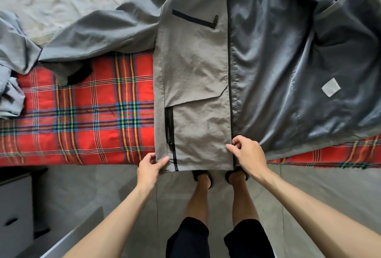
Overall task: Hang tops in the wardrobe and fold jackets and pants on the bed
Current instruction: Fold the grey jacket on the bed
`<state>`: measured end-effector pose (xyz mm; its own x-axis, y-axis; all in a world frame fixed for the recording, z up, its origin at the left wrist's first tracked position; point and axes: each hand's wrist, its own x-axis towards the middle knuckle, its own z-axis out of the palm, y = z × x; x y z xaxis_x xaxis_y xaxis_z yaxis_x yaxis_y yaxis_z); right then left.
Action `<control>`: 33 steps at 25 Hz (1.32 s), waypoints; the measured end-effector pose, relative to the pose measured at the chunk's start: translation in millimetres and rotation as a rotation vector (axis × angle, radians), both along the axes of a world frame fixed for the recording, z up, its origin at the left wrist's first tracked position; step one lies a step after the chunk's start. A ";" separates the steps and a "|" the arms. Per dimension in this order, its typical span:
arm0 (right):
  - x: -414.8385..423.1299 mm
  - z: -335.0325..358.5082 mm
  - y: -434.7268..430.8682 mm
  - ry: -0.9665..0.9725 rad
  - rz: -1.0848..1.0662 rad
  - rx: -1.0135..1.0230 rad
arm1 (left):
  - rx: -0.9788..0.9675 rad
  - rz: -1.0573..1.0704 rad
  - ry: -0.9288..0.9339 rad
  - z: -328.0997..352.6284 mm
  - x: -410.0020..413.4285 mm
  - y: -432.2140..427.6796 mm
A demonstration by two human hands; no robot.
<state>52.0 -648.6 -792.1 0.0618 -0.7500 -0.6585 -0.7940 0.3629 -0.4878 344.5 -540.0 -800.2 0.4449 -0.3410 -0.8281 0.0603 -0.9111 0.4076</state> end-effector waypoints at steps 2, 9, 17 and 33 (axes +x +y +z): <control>0.6 -3.2 1.8 0.020 0.001 -0.022 | 0.024 -0.022 -0.053 0.9 1.2 2.9; -39.1 1.1 36.8 0.164 -0.540 -0.044 | -0.036 -0.012 -0.016 3.5 -0.1 1.9; -66.2 -2.6 26.2 -0.169 -1.283 0.023 | -0.076 -0.039 -0.076 4.8 -0.1 -3.1; -73.2 -13.1 59.5 -0.007 -1.222 0.141 | -0.006 0.178 0.167 16.5 0.7 -5.3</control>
